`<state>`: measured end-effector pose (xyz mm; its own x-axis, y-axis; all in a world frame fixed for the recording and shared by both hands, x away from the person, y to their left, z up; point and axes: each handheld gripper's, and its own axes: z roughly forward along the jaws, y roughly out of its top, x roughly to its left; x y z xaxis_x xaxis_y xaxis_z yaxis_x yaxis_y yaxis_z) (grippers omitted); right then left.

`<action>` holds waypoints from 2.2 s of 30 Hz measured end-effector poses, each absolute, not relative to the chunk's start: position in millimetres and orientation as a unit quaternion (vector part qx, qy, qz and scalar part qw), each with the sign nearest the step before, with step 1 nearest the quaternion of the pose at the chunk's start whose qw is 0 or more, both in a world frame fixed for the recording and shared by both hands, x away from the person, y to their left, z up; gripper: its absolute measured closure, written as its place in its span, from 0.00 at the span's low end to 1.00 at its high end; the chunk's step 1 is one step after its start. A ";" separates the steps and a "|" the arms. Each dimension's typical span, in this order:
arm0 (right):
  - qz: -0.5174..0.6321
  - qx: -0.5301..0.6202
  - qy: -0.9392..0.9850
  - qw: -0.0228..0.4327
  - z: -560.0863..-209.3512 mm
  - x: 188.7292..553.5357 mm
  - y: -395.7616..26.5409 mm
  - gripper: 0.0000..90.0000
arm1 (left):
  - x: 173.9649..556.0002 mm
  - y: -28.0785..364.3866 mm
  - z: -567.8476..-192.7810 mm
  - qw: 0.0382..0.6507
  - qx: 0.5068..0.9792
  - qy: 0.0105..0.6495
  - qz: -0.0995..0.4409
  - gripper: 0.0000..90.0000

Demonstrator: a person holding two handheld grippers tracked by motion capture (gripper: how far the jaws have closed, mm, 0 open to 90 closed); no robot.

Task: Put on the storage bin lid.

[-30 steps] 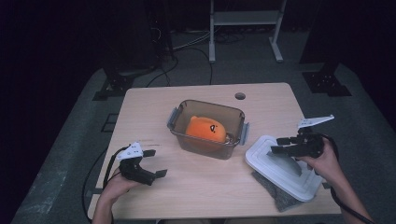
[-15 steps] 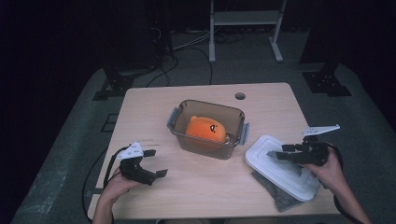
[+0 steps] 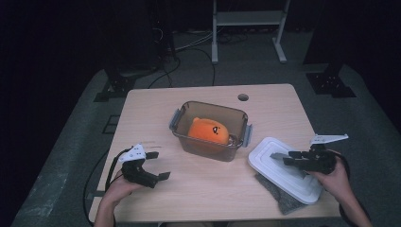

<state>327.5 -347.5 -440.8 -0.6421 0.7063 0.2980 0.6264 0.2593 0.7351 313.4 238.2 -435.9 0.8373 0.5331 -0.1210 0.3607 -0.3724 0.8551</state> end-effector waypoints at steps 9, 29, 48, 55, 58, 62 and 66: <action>0.438 0.417 0.795 0.049 -442.6 326.7 -345.6 0.69 | 313.4 238.5 -436.0 0.490 0.823 0.273 0.088 0.03; 0.439 0.417 0.795 0.045 -428.6 324.5 -346.6 0.73 | 313.1 240.3 -435.1 0.490 0.823 0.273 0.090 0.03; 0.447 0.389 0.803 0.065 -376.9 308.1 -354.2 0.73 | 313.3 240.6 -435.5 0.490 0.822 0.275 0.089 0.03; 0.448 0.378 0.807 0.075 -354.3 304.4 -354.0 0.73 | 313.3 240.7 -435.1 0.490 0.823 0.275 0.089 0.03; 0.449 0.371 0.809 0.076 -341.1 304.2 -351.2 0.73 | 313.3 240.7 -435.0 0.489 0.823 0.274 0.090 0.03; 0.451 0.359 0.813 0.078 -328.2 306.2 -344.9 0.73 | 313.4 241.6 -434.1 0.492 0.821 0.274 0.093 0.03; 0.454 0.346 0.817 0.079 -316.1 310.2 -337.1 0.73 | 313.4 242.1 -433.9 0.493 0.820 0.275 0.093 0.03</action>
